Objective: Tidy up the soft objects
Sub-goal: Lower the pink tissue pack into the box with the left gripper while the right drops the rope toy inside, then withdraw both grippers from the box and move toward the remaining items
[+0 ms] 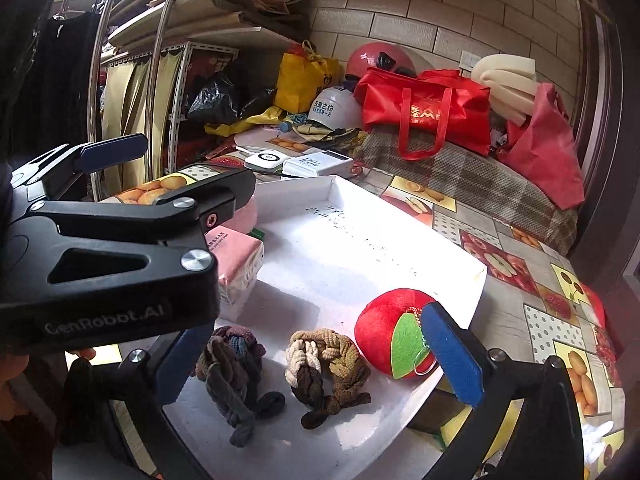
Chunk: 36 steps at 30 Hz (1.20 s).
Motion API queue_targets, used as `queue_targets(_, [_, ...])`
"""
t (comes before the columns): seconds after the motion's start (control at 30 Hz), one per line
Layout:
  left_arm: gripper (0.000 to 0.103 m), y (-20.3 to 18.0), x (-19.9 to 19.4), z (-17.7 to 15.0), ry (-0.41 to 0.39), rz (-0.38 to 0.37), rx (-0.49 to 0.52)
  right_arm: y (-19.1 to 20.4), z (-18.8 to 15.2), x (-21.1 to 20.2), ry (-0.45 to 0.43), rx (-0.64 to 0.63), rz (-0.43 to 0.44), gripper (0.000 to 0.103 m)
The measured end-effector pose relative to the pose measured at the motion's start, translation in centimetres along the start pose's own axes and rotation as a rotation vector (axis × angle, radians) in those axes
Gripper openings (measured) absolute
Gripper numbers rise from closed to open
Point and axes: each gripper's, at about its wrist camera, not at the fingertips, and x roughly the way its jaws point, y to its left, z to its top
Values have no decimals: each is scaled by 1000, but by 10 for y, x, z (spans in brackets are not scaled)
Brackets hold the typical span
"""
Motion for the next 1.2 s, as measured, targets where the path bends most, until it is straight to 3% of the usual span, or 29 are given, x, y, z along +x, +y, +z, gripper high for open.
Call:
queue_targets(0.37, [103, 4, -6, 1, -24, 20, -23, -5, -1, -2, -16, 18, 3, 103])
queue_targets(0.73, [103, 5, -16, -2, -27, 35, -64, -19, -4, -19, -99, 98, -75, 103])
queue_targets(1.1, [103, -1, -26, -7, -20, 31, -69, -14, -17, -43, -111, 108, -59, 103])
queue_targets(1.2, [103, -3, -29, -10, -19, 38, -72, -17, -21, -50, -124, 115, -19, 103])
